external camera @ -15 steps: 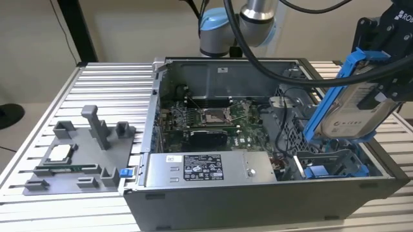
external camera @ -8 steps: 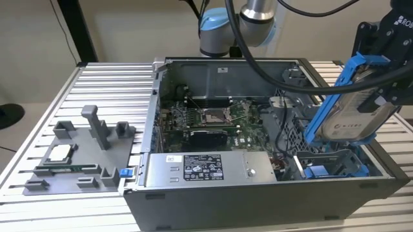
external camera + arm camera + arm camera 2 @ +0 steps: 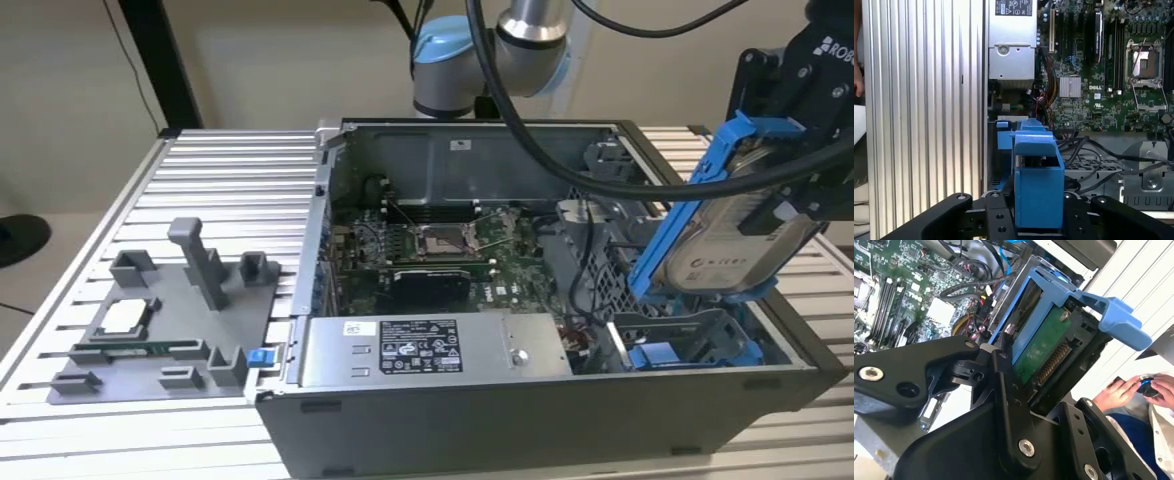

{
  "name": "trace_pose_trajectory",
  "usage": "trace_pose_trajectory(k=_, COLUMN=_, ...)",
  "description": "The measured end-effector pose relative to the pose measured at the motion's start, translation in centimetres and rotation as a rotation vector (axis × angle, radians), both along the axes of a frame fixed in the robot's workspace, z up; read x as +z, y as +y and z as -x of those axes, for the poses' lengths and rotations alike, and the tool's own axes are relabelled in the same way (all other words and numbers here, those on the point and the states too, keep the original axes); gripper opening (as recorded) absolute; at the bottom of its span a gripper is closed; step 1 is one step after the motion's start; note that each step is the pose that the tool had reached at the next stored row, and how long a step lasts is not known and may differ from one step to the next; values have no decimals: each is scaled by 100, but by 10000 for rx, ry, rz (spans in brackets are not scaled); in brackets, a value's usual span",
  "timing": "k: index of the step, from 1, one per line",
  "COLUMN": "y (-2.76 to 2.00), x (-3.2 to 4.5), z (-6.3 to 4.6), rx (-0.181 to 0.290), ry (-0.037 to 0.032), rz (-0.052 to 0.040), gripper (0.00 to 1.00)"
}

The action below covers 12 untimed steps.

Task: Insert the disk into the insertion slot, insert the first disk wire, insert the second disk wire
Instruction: 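Insert the disk into the insertion slot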

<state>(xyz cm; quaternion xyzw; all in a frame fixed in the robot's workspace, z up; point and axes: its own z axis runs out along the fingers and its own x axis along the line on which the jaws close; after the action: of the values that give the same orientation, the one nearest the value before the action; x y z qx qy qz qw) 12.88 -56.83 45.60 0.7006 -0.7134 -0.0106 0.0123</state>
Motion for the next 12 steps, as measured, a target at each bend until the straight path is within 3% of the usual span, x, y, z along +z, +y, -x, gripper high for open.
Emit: trace_pose_trajectory(k=12, y=-15, x=-51, z=-5, rx=0, ry=0, rz=-1, gripper=0)
